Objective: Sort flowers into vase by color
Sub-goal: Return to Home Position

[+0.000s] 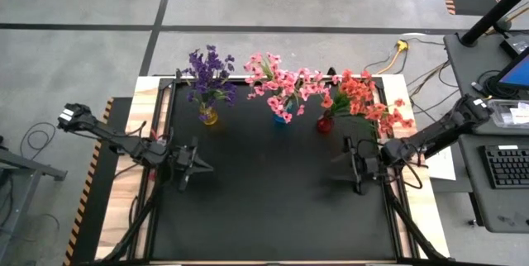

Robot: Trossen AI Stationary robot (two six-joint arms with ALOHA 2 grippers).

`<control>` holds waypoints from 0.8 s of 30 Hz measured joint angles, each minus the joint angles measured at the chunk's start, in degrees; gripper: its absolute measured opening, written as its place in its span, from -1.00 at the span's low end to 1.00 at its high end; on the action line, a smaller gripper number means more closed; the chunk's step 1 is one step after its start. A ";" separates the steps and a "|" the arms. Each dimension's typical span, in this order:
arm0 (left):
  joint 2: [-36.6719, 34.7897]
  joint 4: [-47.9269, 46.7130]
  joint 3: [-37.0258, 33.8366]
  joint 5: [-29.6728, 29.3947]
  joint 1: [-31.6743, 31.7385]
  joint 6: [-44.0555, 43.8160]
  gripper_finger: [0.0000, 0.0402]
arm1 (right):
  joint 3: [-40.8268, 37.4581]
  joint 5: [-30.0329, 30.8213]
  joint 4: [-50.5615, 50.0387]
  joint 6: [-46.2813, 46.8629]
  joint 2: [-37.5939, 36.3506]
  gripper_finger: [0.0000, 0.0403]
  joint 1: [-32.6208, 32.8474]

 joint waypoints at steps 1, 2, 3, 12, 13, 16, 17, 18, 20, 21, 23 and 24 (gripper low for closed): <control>0.22 -0.03 0.00 0.00 0.00 0.00 -1.00 | 0.03 0.00 0.09 -0.10 0.29 0.14 0.28; 0.43 0.06 0.00 0.01 0.00 0.00 -1.00 | 0.07 0.00 0.13 -0.46 0.71 0.14 0.54; 0.58 0.05 0.00 0.02 0.00 -0.01 -1.00 | 0.07 -0.06 0.11 -0.96 1.02 0.14 0.82; 2.42 0.01 0.00 0.02 0.00 -0.02 -1.00 | 0.80 -0.42 0.33 15.49 1.84 0.14 1.47; 2.63 0.08 0.00 0.02 0.00 -0.02 -1.00 | 0.81 -0.41 0.33 17.81 1.76 0.14 1.47; 3.19 0.03 0.00 0.02 0.00 -0.02 -1.00 | 1.05 -1.29 -6.35 12.38 1.14 0.15 1.67; 3.46 0.11 0.00 0.02 0.00 0.00 -1.00 | 0.84 -3.63 -9.78 9.46 1.25 0.16 2.09; 3.57 0.09 0.02 0.02 0.00 -0.01 -1.00 | 0.78 -6.38 -11.89 7.22 2.12 0.17 2.61; 3.95 0.00 0.02 0.03 0.00 -0.02 -1.00 | 0.75 -11.62 -12.25 1.69 3.62 0.18 4.57; 4.19 0.08 0.04 0.02 0.00 -0.02 -1.00 | 0.57 -12.85 -13.31 -1.86 3.53 0.19 6.14; 4.49 -0.05 0.09 0.03 0.00 -0.01 -1.00 | 0.47 -14.68 -14.78 -4.93 3.83 0.20 7.76; 4.73 -0.09 0.19 0.04 0.00 -0.02 -1.00 | 0.04 -14.93 -15.58 -3.42 3.60 0.20 7.54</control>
